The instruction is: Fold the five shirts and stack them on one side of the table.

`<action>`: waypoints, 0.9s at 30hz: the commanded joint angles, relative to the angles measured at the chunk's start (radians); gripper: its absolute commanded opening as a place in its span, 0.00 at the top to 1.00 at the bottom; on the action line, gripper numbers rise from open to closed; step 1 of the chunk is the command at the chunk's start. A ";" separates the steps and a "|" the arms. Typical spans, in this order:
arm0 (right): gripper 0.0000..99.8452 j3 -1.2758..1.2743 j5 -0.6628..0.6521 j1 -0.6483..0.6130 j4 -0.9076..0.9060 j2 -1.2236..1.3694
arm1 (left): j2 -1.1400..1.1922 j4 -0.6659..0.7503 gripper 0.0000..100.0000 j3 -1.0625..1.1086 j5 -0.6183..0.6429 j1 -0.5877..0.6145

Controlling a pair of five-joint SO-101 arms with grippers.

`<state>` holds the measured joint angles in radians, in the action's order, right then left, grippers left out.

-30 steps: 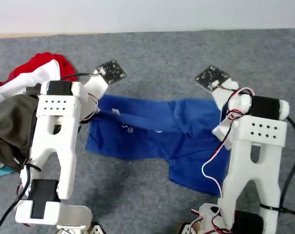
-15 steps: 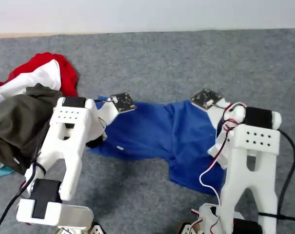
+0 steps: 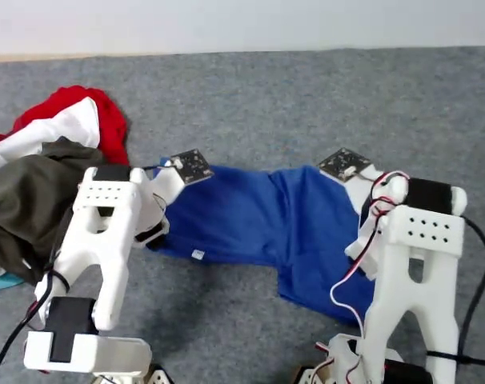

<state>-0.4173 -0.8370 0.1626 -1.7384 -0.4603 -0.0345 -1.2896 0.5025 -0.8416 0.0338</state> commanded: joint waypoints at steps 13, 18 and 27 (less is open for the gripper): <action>0.99 0.138 0.192 -0.039 0.503 0.231 | -0.005 0.448 0.96 -0.156 0.614 -0.025; 0.99 0.138 0.193 -0.074 0.633 0.380 | 0.095 0.485 0.99 -0.168 0.684 -0.081; 0.99 0.140 0.193 -0.071 0.860 0.631 | 0.430 0.476 0.99 -0.421 0.792 -0.097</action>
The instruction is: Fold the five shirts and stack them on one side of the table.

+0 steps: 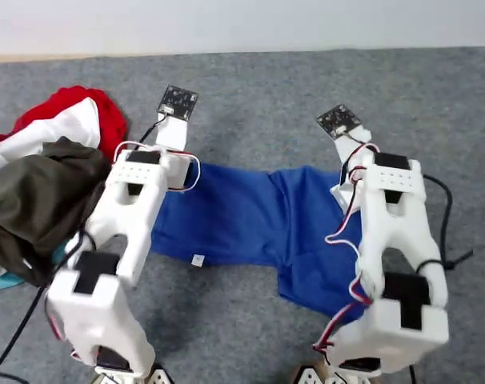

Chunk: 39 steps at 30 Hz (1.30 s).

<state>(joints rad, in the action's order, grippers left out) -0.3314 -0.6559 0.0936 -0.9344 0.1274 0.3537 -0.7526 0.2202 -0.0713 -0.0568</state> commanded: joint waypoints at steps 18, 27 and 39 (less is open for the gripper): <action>0.99 0.440 0.074 0.166 -0.128 0.285 | 0.402 -0.680 0.99 -0.760 -0.064 0.164; 0.99 0.654 0.083 0.079 -0.410 0.282 | 0.400 -0.873 0.99 -1.070 -0.063 0.114; 0.99 0.741 0.147 0.042 -0.300 0.443 | 0.629 -0.813 0.99 -1.224 -0.064 0.037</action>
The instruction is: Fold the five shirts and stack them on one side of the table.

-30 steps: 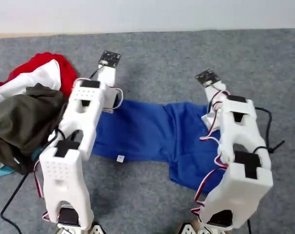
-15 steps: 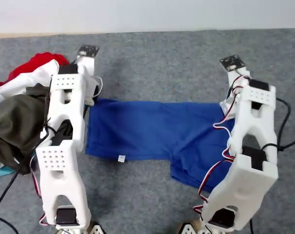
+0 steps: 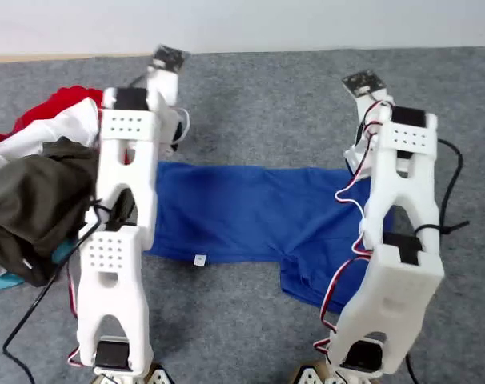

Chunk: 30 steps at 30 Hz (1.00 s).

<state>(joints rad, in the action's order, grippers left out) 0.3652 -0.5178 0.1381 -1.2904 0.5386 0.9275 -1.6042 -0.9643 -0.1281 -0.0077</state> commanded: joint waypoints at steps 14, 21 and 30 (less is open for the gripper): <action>0.99 0.095 0.012 0.079 0.097 0.128 | 0.204 -0.074 0.99 -0.312 -0.034 0.126; 0.99 0.124 0.014 0.035 -0.062 -0.031 | 0.201 -0.153 0.99 -0.585 -0.028 0.103; 0.99 0.124 0.017 -0.044 -0.410 -0.191 | -0.058 -0.157 0.99 -0.349 -0.028 0.040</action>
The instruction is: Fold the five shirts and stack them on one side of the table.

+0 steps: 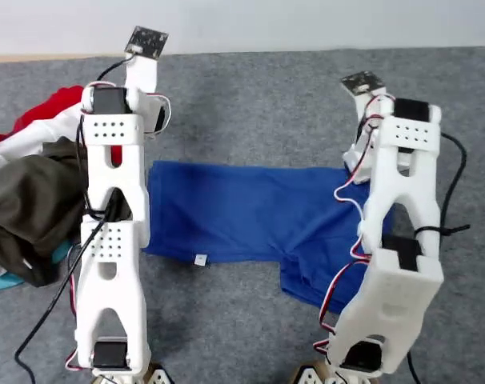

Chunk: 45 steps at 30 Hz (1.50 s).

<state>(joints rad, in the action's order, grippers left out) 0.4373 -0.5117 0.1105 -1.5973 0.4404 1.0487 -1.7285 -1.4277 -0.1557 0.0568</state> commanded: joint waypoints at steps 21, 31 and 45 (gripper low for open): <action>0.99 -0.941 0.123 -0.082 0.163 -0.561 | -0.594 0.117 0.99 1.271 -0.109 -0.178; 0.99 -1.109 0.115 -0.064 0.367 -0.490 | -0.393 0.133 0.99 1.242 -0.180 -0.040; 0.99 -1.109 0.121 -0.007 0.357 -0.455 | -0.514 0.064 0.99 1.205 -0.207 0.006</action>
<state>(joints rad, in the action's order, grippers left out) -0.6690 -0.3982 0.0859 -1.2321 0.0430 0.6345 -1.6349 -0.2079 -0.3521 0.0506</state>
